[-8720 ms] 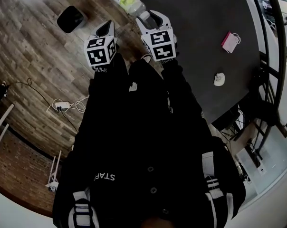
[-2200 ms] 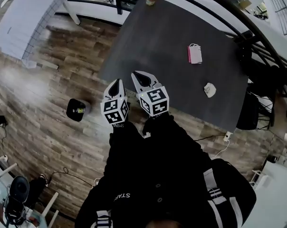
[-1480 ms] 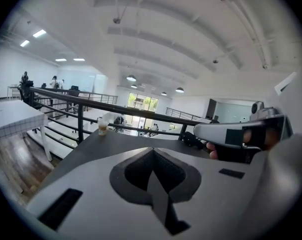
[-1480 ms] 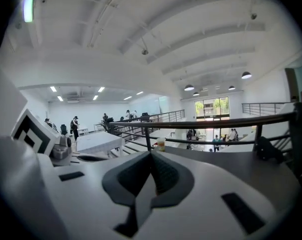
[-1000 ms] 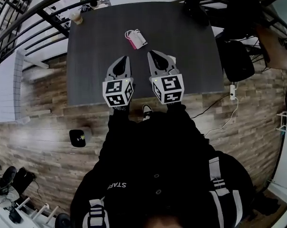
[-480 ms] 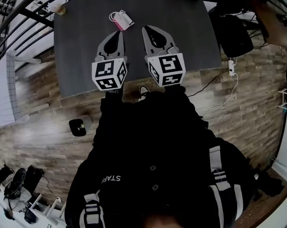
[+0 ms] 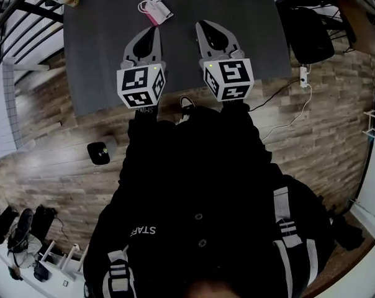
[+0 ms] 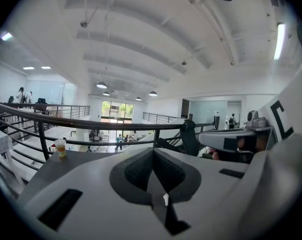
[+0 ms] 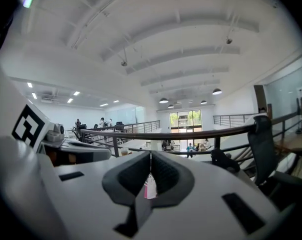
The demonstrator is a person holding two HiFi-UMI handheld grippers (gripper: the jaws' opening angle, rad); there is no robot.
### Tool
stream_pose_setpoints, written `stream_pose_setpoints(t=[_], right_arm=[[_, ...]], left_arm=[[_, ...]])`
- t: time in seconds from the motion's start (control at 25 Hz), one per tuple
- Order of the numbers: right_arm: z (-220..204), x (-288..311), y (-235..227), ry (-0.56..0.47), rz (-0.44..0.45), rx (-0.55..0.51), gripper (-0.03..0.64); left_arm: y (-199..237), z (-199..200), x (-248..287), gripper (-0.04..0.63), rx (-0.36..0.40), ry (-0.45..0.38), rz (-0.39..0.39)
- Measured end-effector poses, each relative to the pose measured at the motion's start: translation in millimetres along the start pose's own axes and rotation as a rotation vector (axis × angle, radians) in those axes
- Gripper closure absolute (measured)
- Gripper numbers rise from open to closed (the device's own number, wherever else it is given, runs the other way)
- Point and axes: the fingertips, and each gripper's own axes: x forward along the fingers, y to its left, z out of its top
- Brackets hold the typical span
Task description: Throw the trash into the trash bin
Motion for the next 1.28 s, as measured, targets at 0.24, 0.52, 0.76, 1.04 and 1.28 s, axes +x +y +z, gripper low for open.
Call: stream_pose_setpoints(t=[0.24,0.52,0.76,1.04,1.28], right_arm=[[-42.6,6.9,-26.6,0.110,-0.025,0.006,0.600],[-98.0,13.8,-49.5,0.241,-0.026,0.023,0.600],[-153.1,25.1,-64.1,0.362,-0.033,0.040,0.598],[-225.0,34.3,-83.6,0.514,-0.080,0.084,0.502],[-261.6,44.5,-101.4,0.569,-0.144,0.142,0.419]], left_arm=[[10.2,-38.3,11.9,0.595,-0.059,0.082,0.030],[7.4,-84.8,25.7,0.595,-0.107,0.176,0.025],[0.7,-126.1,45.3,0.595,-0.127,0.252,0.000],[-7.4,-162.9,58.9,0.595,-0.130,0.329,-0.031],[-10.6,-184.7,63.8,0.595,-0.140,0.370,-0.039]])
